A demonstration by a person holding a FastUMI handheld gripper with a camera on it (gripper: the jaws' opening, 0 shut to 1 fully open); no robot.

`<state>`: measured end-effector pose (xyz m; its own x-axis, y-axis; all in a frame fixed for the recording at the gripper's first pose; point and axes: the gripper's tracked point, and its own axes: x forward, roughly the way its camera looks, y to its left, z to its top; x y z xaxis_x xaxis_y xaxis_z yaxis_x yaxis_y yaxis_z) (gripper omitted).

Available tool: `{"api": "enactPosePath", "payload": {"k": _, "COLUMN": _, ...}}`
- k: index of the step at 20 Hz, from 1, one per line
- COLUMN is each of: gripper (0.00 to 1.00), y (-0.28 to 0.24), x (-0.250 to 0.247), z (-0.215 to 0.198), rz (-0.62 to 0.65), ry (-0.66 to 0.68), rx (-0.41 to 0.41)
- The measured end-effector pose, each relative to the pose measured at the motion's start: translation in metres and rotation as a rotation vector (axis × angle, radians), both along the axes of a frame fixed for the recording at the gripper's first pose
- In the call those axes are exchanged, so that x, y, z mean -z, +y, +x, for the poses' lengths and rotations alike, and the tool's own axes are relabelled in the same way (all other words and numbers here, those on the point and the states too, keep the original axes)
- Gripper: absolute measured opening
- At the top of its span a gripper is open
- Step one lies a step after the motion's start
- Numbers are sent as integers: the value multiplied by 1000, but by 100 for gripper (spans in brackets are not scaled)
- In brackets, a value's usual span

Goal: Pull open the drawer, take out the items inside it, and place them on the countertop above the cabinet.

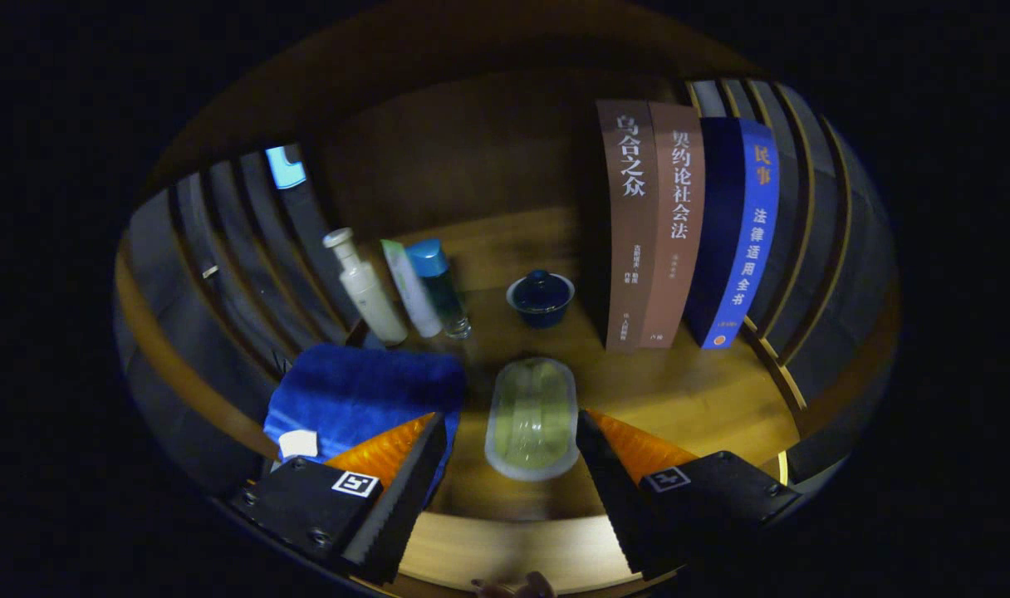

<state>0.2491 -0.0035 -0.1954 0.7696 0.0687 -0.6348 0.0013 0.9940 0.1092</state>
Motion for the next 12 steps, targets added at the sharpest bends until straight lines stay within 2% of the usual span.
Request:
{"api": "enactPosePath", "payload": {"k": 6, "gripper": 99, "y": 22, "x": -30, "z": -114, "rz": -21, "ry": -248, "rx": -73}}
{"api": "enactPosePath", "payload": {"k": 9, "gripper": 99, "y": 34, "x": -23, "z": -175, "rz": -56, "ry": -318, "rx": -121}}
{"api": "enactPosePath", "payload": {"k": 12, "gripper": 99, "y": 22, "x": -13, "z": -218, "rz": -79, "ry": -399, "rx": -72}}
